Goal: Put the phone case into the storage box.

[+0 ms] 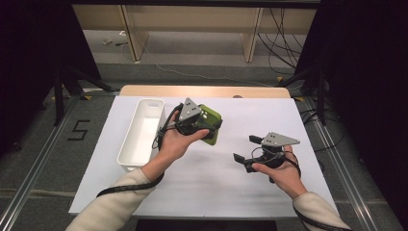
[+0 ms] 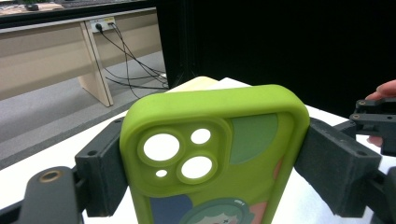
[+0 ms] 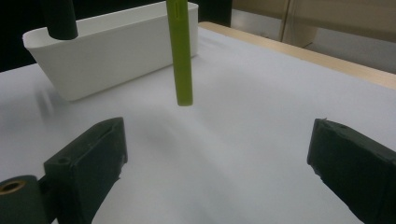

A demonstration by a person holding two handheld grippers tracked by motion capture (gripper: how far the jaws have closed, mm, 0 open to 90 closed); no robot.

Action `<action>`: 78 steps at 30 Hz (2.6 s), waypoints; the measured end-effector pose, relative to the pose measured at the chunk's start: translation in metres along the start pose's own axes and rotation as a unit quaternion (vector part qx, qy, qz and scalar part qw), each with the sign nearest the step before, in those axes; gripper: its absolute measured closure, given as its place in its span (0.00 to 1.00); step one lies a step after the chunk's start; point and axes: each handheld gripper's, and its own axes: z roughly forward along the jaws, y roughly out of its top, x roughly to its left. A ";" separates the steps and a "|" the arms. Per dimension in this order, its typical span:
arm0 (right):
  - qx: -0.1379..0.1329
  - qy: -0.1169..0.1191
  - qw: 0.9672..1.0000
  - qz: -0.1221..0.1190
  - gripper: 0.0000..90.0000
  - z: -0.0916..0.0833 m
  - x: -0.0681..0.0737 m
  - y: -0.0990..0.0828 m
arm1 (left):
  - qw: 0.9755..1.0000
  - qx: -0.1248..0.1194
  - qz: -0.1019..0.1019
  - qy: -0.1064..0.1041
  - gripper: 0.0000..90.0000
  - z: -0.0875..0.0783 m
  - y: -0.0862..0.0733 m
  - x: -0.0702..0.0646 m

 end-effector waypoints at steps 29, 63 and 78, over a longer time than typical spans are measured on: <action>-0.003 0.000 1.000 0.005 0.07 -0.012 -0.002 -0.007 | 1.000 -0.003 -0.002 0.017 0.19 -0.017 0.002 0.011; -0.009 -0.007 1.000 0.007 0.07 -0.019 -0.006 -0.010 | 0.999 -0.014 -0.008 0.046 0.19 -0.034 0.006 0.029; -0.007 -0.009 1.000 0.007 0.07 -0.020 -0.007 -0.010 | 0.998 -0.015 -0.016 0.060 0.19 -0.042 0.005 0.038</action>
